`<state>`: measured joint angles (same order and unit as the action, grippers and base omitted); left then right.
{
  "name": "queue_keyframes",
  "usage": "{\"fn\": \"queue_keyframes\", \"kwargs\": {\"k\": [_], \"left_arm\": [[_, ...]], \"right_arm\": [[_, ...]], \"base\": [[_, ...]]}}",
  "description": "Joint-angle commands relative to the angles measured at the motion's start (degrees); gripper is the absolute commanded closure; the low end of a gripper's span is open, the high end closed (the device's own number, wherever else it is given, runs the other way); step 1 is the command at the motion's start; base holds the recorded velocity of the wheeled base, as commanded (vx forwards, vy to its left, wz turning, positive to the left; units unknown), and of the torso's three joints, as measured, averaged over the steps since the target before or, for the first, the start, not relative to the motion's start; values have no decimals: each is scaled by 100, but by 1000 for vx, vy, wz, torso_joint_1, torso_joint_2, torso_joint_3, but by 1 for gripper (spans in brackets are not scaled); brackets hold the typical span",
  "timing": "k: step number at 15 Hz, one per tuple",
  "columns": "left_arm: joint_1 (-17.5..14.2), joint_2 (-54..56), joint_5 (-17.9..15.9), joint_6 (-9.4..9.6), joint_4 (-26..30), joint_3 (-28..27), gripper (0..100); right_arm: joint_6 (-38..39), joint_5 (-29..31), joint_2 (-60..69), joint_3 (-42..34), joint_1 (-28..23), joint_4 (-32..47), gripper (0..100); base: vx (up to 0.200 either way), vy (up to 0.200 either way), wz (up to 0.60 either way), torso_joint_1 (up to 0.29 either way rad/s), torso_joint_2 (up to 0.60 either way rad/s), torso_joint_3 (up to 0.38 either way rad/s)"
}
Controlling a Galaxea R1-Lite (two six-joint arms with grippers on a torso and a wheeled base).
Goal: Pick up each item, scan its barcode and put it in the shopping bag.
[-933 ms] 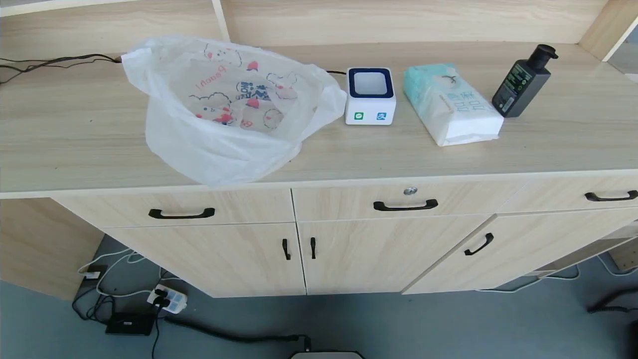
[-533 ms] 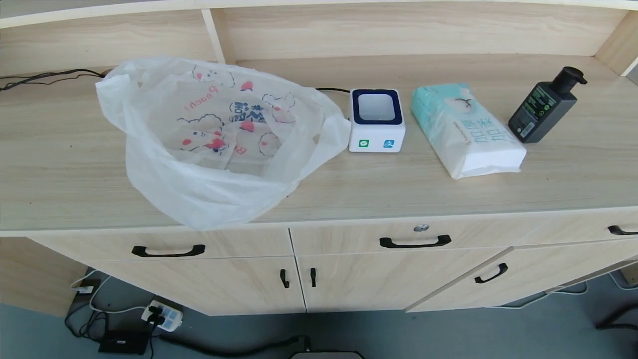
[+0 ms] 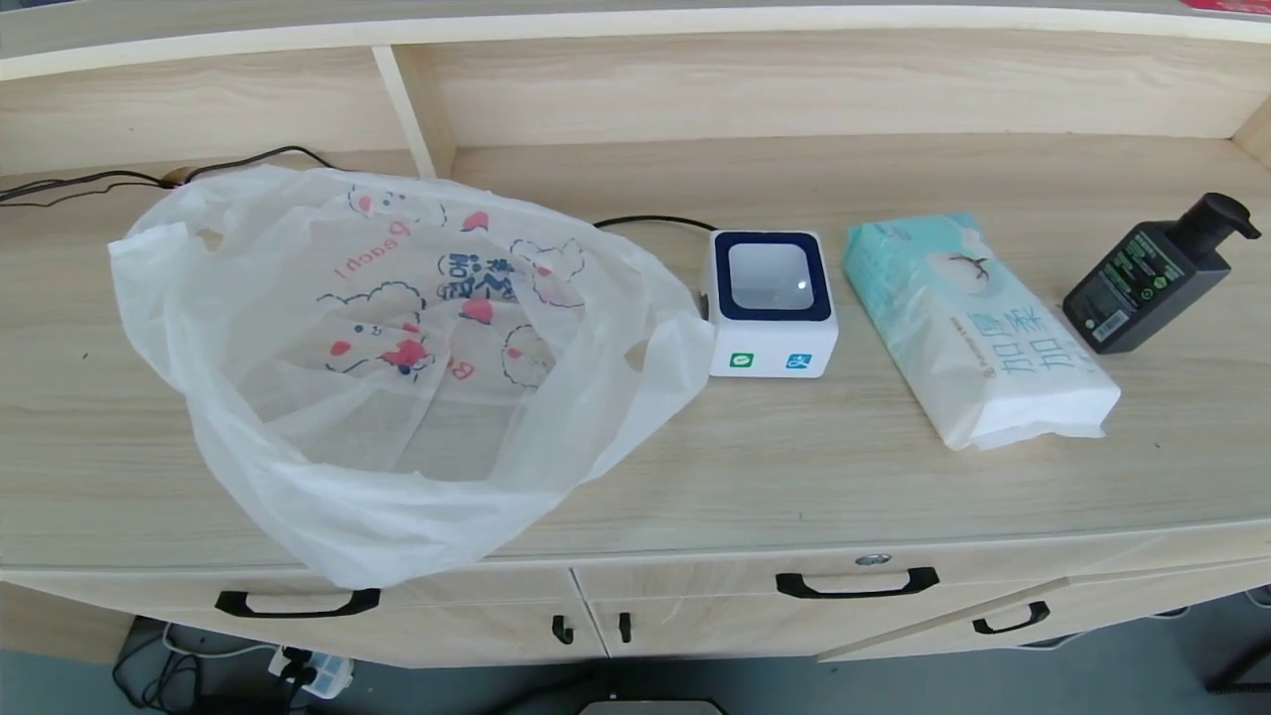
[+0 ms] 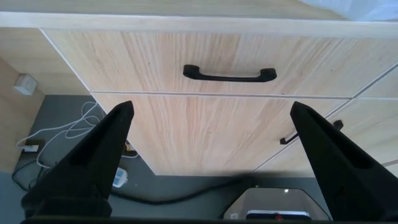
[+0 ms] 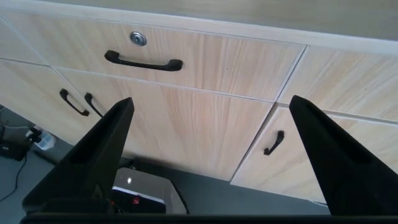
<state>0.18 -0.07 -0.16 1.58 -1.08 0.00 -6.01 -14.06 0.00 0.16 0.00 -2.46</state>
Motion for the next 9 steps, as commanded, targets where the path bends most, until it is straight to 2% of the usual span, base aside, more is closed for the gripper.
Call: {"fn": "queue_keyframes", "kwargs": {"k": [1,3,4,6,9], "left_arm": [[-1,-1,-2,0,3,0,0],[-1,-1,-2,0,3,0,0],[-9,-1,-2,0,-6,0,0],[-1,-1,-2,0,-6,0,0],[-1,-1,-2,0,-6,0,0]], "right_arm": [[-287,-168,-105,599,0,62,0],[-216,-273,-782,1610,0,545,0],[-5,-343,-1644,2445,9,853,0],[74,-519,-3278,3342,18,694,0],[188,-431,-5001,4150,53,79,0]], "base": [[0,0,0,0,0,0],[0,0,0,0,0,0],[0,0,0,0,0,0],[0,0,0,0,0,0],[0,0,0,0,0,0]]}}
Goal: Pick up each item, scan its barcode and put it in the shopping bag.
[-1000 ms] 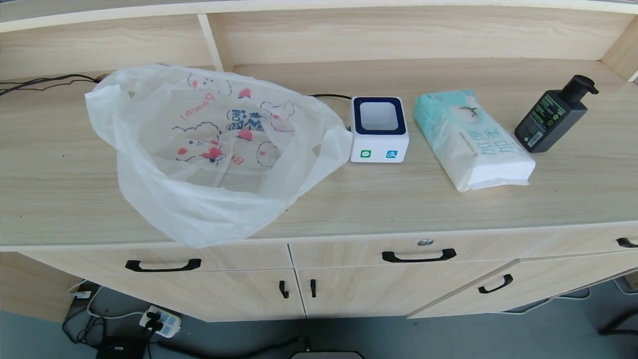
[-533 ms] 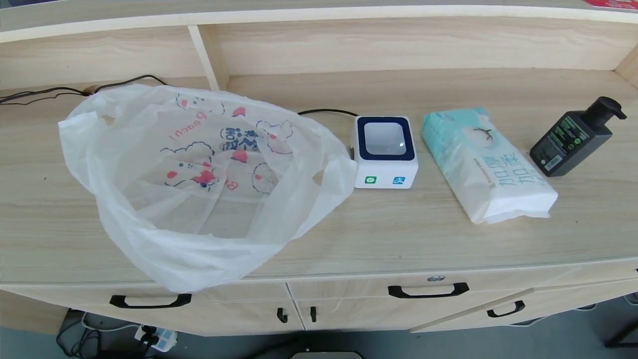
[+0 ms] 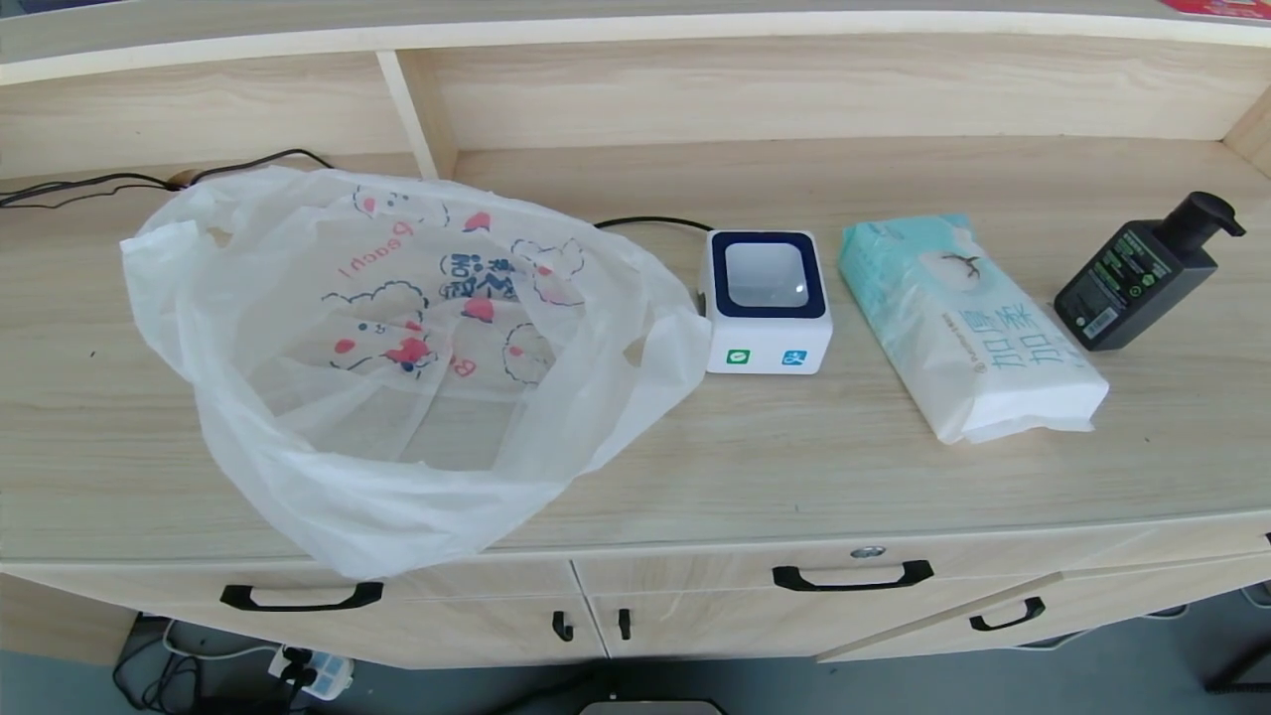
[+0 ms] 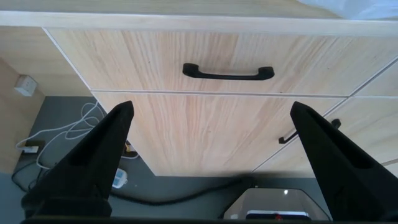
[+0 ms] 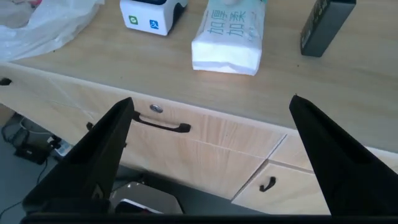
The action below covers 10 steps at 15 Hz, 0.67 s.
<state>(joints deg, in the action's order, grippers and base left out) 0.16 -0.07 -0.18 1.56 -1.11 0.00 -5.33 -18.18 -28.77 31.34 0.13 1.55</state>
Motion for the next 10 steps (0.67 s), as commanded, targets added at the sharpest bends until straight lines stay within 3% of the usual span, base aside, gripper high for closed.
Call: {"fn": "queue_keyframes", "kwargs": {"k": [1,7,10], "left_arm": [[2,-1,1,11,-3,0,0],[2,-1,1,2,5,0,0],[2,-1,1,11,5,0,0]], "right_arm": [[137,-19,-2493,1304,101,-304,0],[102,-46,-4295,2667,496,-93,0],[-126,-28,-4893,2878,444,-164,0]], "base": [[0,0,0,0,0,0],[0,0,0,0,0,0],[0,0,0,0,0,0]]}}
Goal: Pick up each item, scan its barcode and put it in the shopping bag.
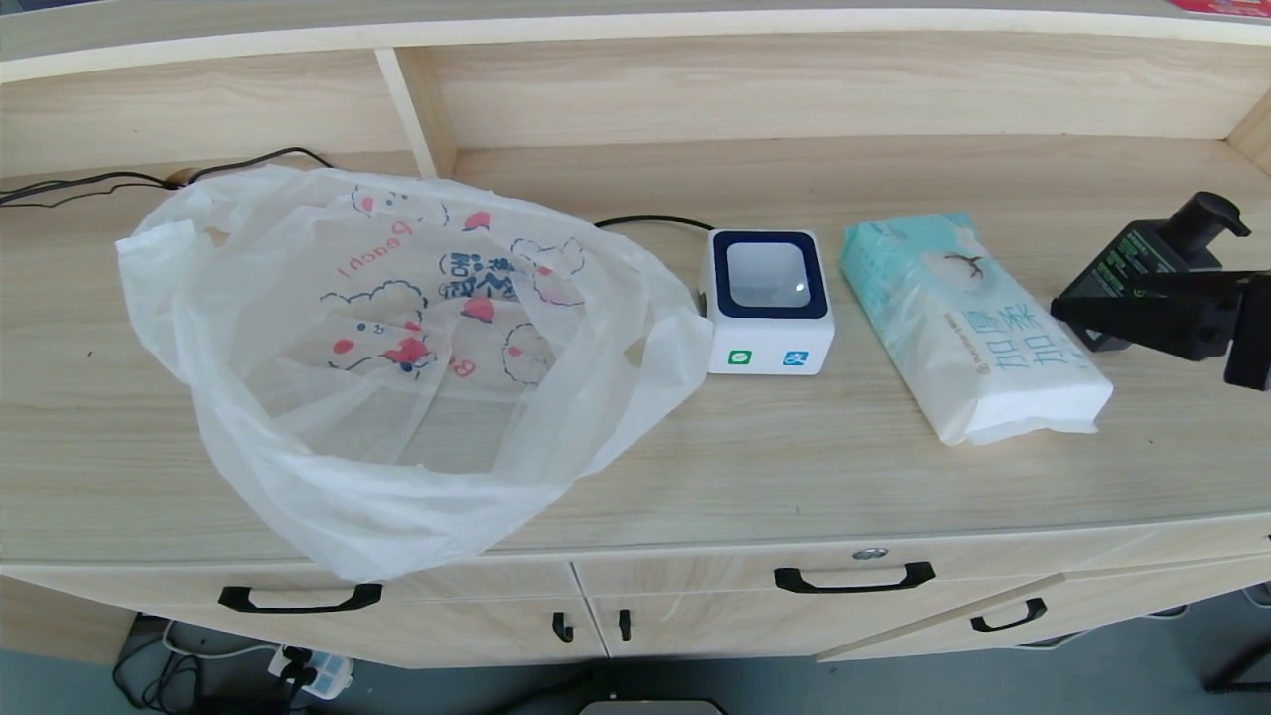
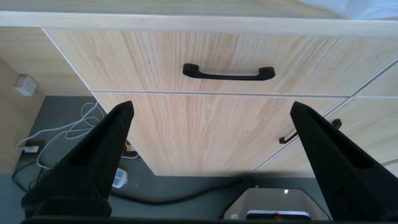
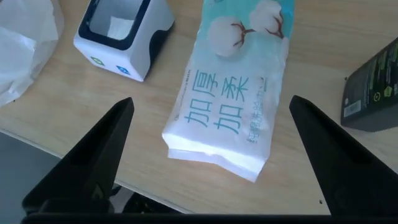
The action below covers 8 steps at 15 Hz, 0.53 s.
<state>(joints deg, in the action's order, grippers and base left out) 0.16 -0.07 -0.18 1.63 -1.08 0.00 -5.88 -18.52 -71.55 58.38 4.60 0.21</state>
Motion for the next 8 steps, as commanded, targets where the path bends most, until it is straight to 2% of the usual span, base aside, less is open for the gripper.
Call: {"fn": "queue_keyframes", "kwargs": {"k": [1,5,8], "left_arm": [[-7,-1,1,-5,-6,0,0],[2,-1,1,-5,-6,0,0],[2,-1,1,-5,-6,0,0]], "right_arm": [[-98,15,-747,218,6,-47,0],[-186,182,-1160,455,33,-56,0],[-722,331,-1529,798,33,85,0]], "base": [[0,0,0,0,0,0],[0,0,0,0,0,0],[0,0,0,0,0,0]]}}
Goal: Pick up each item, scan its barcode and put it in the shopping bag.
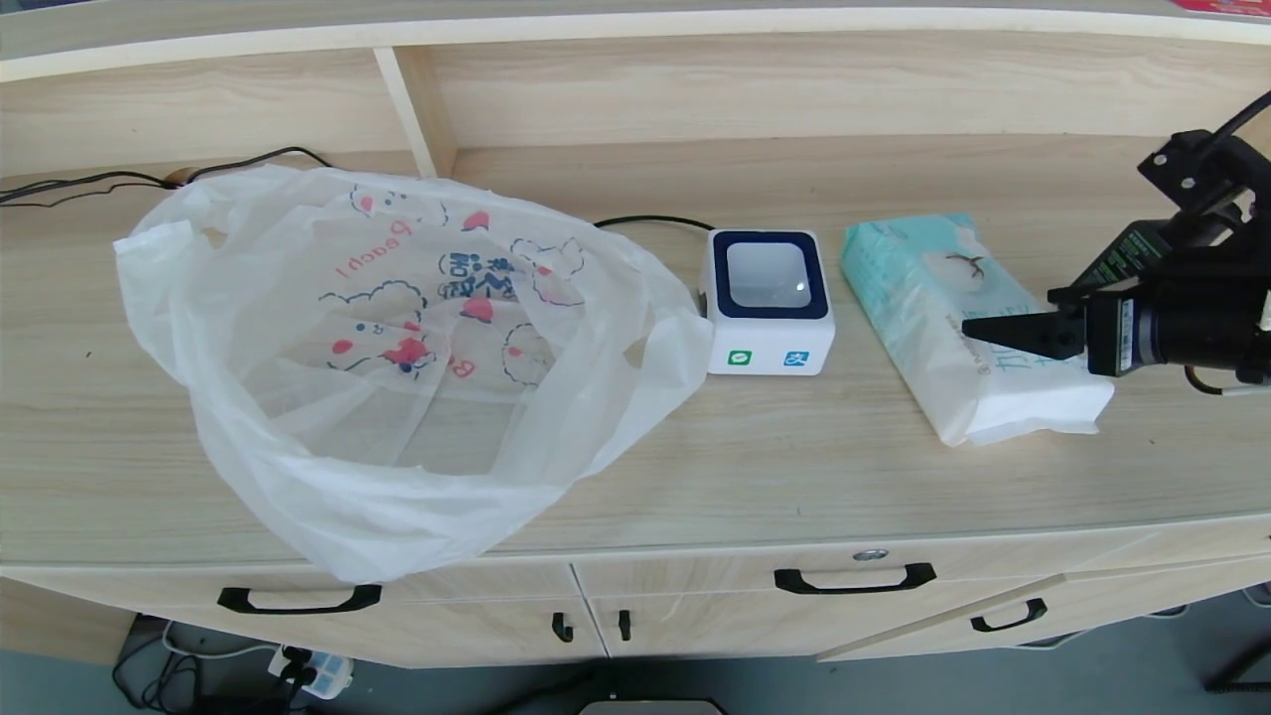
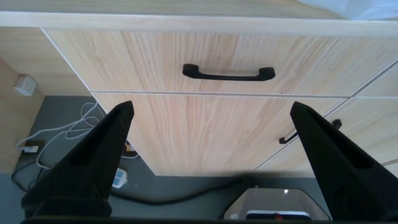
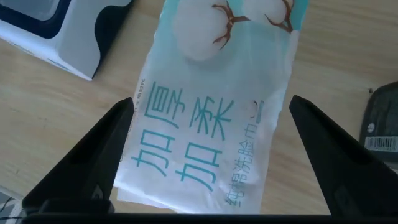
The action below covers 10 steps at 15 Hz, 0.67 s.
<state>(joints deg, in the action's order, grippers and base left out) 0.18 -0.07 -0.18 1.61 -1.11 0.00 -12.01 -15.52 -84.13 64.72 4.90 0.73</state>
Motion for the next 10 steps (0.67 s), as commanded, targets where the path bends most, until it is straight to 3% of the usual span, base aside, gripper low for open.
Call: {"fn": "queue_keyframes", "kwargs": {"k": [1,10], "left_arm": [[-1,-1,1,6,5,0,0],[-9,-1,1,-3,-3,0,0]], "right_arm": [[-135,286,-455,401,11,164,0],[-118,462,-561,1280,362,858,0]], "base": [[0,0,0,0,0,0],[0,0,0,0,0,0]]}}
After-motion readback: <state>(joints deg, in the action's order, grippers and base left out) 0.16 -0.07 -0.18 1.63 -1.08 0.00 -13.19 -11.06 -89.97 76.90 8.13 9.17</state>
